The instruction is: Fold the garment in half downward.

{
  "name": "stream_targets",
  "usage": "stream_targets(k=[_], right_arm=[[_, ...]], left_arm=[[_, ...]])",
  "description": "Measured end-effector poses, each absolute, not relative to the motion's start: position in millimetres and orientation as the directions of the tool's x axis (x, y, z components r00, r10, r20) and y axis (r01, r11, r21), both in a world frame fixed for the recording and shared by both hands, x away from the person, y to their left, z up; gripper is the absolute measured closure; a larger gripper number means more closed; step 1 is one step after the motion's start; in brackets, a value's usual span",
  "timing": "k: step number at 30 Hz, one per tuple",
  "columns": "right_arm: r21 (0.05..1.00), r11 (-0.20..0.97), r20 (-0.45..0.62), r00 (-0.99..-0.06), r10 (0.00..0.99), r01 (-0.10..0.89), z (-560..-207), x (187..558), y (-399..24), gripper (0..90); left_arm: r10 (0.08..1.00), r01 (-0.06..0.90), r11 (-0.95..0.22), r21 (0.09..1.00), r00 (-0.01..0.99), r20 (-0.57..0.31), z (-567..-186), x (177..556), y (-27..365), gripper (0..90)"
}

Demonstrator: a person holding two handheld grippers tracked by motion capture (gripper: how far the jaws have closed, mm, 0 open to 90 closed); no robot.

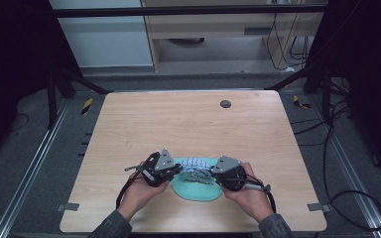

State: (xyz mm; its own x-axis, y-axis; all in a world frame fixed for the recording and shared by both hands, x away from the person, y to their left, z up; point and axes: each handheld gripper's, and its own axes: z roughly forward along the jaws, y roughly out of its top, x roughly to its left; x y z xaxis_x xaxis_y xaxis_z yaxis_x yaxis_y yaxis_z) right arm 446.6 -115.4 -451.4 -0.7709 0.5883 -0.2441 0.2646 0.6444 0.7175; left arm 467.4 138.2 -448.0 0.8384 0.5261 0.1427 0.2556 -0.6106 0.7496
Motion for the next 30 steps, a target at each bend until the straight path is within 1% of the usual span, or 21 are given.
stream_targets(k=[6, 13, 24, 30], right_arm=[[0.712, 0.646, -0.236, -0.773, 0.589, 0.275, -454, 444, -116, 78.6], [0.700, 0.662, -0.243, -0.781, 0.575, 0.270, -455, 442, -116, 83.0], [0.684, 0.682, -0.257, -0.790, 0.556, 0.258, -466, 432, -116, 88.7], [0.677, 0.691, -0.262, -0.795, 0.547, 0.252, -470, 429, -116, 89.6]], left_arm=[[0.515, 0.254, -0.624, 0.739, 0.845, 0.145, -450, 465, 137, 82.8], [0.507, 0.249, -0.635, 0.731, 0.848, 0.151, -452, 462, 136, 84.7], [0.482, 0.232, -0.655, 0.719, 0.861, 0.161, -465, 450, 139, 85.0], [0.478, 0.229, -0.656, 0.719, 0.864, 0.160, -472, 447, 140, 85.1]])
